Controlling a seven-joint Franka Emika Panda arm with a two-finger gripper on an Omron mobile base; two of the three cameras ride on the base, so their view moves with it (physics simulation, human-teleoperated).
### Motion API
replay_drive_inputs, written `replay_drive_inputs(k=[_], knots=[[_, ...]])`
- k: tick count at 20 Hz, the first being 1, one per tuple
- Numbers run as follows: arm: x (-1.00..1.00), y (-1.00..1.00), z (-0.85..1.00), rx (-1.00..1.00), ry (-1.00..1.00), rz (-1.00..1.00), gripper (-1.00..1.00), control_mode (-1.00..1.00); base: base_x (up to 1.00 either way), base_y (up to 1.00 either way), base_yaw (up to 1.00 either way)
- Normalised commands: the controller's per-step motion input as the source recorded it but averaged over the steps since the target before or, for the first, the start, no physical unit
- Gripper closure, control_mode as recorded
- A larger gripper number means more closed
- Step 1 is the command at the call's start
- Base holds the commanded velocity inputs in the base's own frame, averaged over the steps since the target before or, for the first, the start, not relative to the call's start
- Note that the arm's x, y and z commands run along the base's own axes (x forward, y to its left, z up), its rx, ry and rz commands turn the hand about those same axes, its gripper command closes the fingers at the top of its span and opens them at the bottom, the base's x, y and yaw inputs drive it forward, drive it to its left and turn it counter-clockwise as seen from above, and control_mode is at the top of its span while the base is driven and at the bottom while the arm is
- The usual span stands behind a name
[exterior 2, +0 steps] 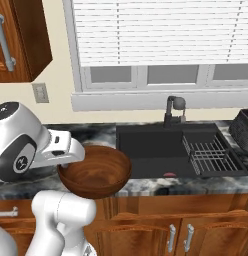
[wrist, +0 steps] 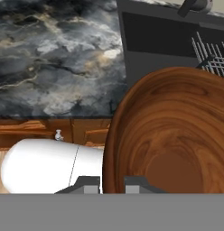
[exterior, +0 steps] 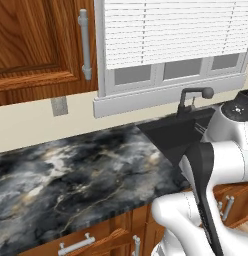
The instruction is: Pick the cup and bowl from the counter and place them on the counter next to the sink.
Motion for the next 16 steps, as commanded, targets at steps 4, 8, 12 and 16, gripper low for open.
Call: replay_drive_inputs(k=[4, 8, 12, 16], knots=[[0.31, 0.28, -0.1, 0.01, 0.0, 0.06, 1.0, -1.0, 0.0, 0.0, 0.0], [0.49, 0.41, -0.04, 0.01, 0.0, 0.26, 1.0, -1.0, 0.0, 0.0, 0.0], [0.38, 0.28, 0.0, 0.0, 0.03, 0.28, 1.0, -1.0, 0.0, 0.0, 0.0], [0.5, 0.02, 0.0, -0.01, 0.05, 0.11, 1.0, -1.0, 0.0, 0.0, 0.0]])
